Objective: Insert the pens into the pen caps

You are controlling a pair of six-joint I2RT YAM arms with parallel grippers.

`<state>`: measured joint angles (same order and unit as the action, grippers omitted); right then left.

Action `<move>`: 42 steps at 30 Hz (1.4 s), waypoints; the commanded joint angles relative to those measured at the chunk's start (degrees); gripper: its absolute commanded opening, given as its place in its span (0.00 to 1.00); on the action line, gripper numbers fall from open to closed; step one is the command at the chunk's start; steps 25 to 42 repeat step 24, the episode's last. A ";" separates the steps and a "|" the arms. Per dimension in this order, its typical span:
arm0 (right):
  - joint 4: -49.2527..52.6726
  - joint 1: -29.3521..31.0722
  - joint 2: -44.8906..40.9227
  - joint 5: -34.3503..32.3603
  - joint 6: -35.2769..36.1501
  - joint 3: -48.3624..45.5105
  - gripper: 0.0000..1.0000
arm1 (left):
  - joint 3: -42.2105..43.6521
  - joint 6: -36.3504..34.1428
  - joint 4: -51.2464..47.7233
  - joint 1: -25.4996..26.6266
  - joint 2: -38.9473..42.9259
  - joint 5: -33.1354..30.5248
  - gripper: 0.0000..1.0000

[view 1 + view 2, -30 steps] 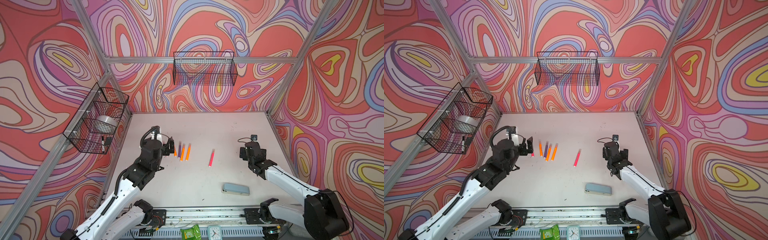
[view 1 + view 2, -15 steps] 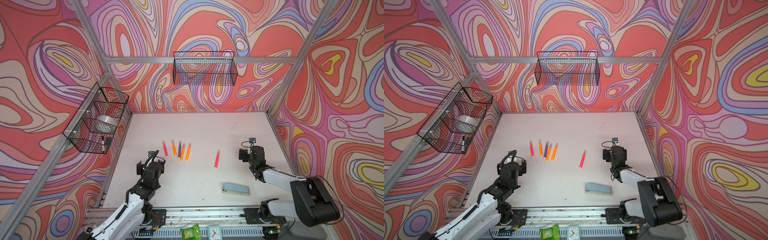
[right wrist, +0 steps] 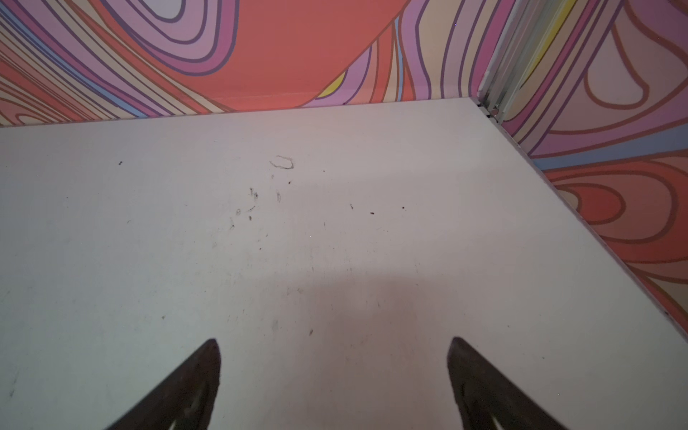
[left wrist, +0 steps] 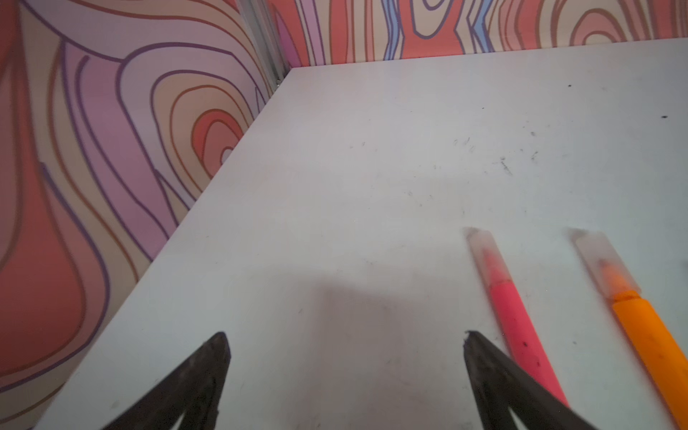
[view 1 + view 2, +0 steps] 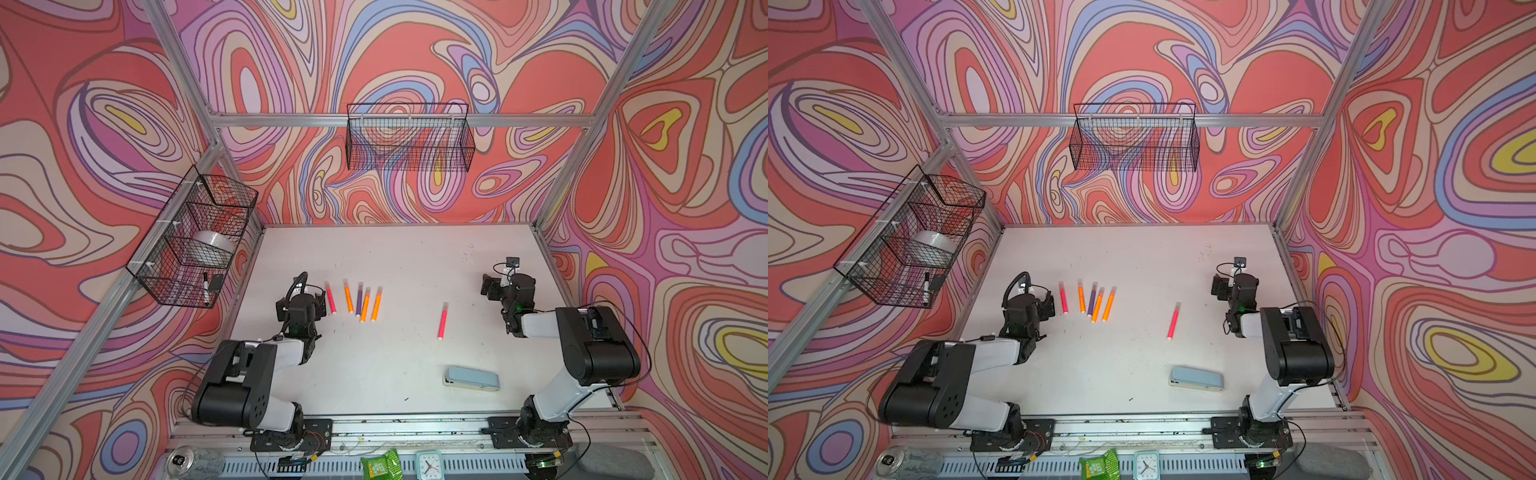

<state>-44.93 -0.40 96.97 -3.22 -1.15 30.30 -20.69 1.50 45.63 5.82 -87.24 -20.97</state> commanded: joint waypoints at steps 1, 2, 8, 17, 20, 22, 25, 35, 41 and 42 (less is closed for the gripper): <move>-7.99 -0.18 0.63 2.12 0.02 -2.97 0.98 | 0.20 -0.87 7.52 -0.81 -1.00 4.35 0.99; -9.60 -0.17 1.21 1.76 -0.08 -3.13 0.98 | -0.01 -0.79 6.91 -0.94 -1.15 4.50 1.00; -9.58 -0.12 1.18 2.15 0.09 -3.31 0.98 | 0.12 -0.58 8.49 -1.51 -1.72 4.98 1.00; -8.77 -0.07 1.36 2.22 0.00 -2.76 0.98 | 0.04 -0.60 8.10 -1.48 -1.61 4.97 1.00; -8.52 -0.12 1.38 2.34 -0.05 -2.70 0.98 | 0.08 -0.61 8.14 -1.51 -1.59 4.96 1.00; -8.89 -0.06 1.14 2.30 -0.05 -2.85 0.98 | 0.08 -0.62 8.16 -1.52 -1.60 4.98 1.00; -9.13 -0.05 1.10 2.22 -0.05 -3.15 0.98 | 0.03 -0.54 8.08 -1.52 -1.64 5.01 1.00; -9.13 -0.05 1.10 2.22 -0.05 -3.15 0.98 | 0.03 -0.54 8.08 -1.52 -1.64 5.01 1.00; -9.13 -0.05 1.10 2.22 -0.05 -3.15 0.98 | 0.03 -0.54 8.08 -1.52 -1.64 5.01 1.00; -9.13 -0.05 1.10 2.22 -0.05 -3.15 0.98 | 0.03 -0.54 8.08 -1.52 -1.64 5.01 1.00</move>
